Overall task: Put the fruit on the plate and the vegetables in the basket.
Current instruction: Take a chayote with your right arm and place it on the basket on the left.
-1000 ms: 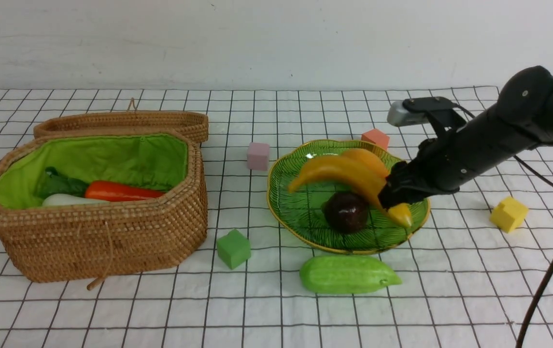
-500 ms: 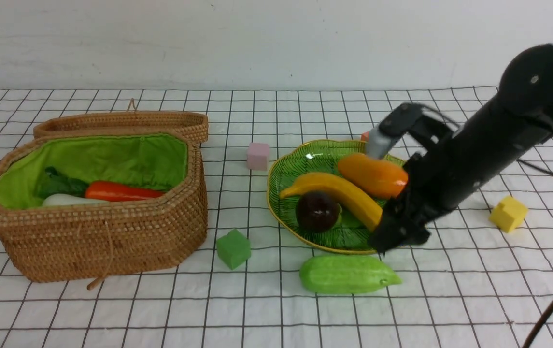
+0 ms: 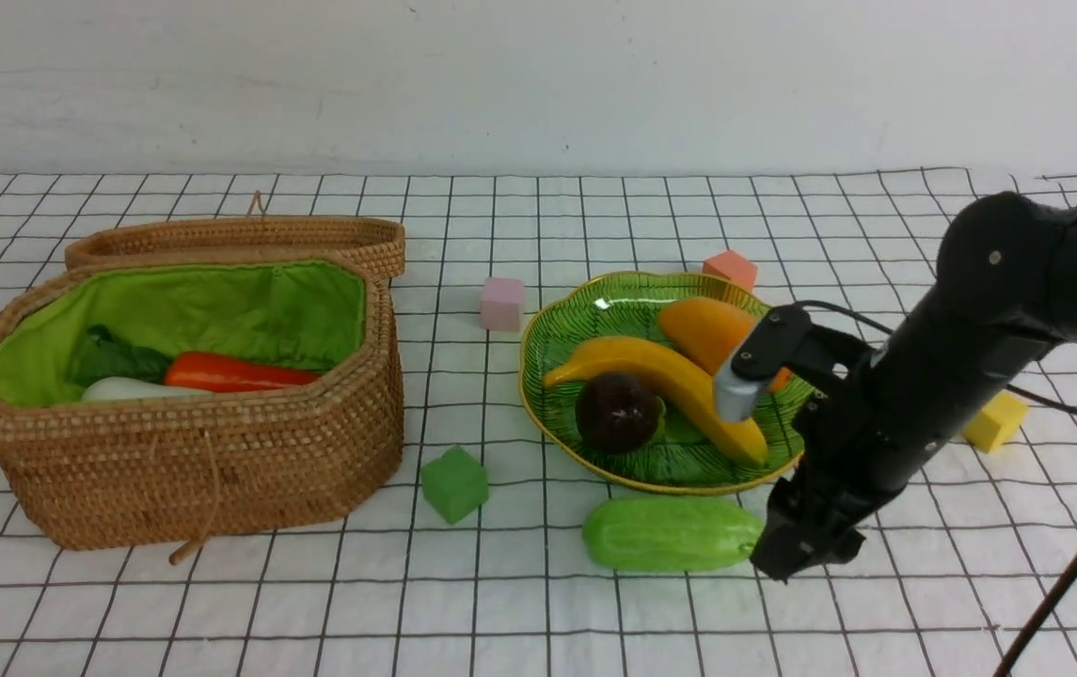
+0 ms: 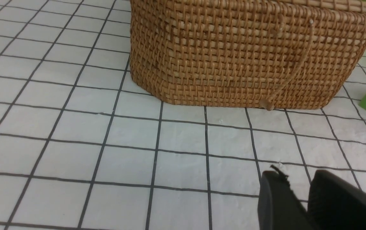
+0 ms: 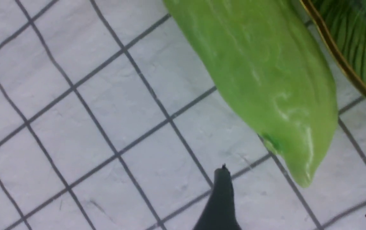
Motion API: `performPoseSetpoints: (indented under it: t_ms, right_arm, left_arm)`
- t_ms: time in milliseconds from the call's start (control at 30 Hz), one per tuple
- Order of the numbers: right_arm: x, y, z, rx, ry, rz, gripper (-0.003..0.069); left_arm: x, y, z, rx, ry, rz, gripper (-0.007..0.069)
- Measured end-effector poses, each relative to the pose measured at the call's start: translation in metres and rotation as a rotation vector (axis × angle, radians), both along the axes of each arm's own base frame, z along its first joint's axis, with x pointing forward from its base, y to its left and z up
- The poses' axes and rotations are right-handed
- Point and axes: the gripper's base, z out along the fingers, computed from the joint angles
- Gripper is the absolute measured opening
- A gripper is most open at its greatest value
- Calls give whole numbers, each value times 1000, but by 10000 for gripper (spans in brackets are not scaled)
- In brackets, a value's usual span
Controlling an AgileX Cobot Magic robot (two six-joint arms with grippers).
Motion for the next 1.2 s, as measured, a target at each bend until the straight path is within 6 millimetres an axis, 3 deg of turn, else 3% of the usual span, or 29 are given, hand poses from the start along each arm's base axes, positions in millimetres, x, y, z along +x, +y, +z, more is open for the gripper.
performPoseSetpoints:
  t_ms: [133, 367, 467, 533, 567, 600, 700, 967, 1100, 1200]
  right_arm:
    - [6, 7, -20, 56, 28, 3, 574]
    - [8, 15, -23, 147, 22, 15, 538]
    - [6, 16, -22, 162, 33, 43, 435]
    - [4, 17, -22, 164, 47, 65, 260]
    - [4, 17, -22, 165, 50, 67, 211]
    - [3, 17, -22, 166, 54, 71, 96]
    - [1, 17, -22, 169, 76, 83, -4]
    - [-12, 19, -15, 186, 170, 150, -7]
    - [-20, 24, 9, 185, 98, 190, 10]
    - [-33, 41, 44, 188, -62, 234, 64]
  left_arm:
    - [0, 0, 0, 0, 0, 0, 161]
    - [0, 0, 0, 0, 0, 0, 162]
    - [0, 0, 0, 0, 0, 0, 162]
    - [0, 0, 0, 0, 0, 0, 162]
    - [0, 0, 0, 0, 0, 0, 162]
    - [0, 0, 0, 0, 0, 0, 162]
    - [0, 0, 0, 0, 0, 0, 162]
    - [0, 0, 0, 0, 0, 0, 163]
    - [0, 0, 0, 0, 0, 0, 166]
    - [0, 0, 0, 0, 0, 0, 167]
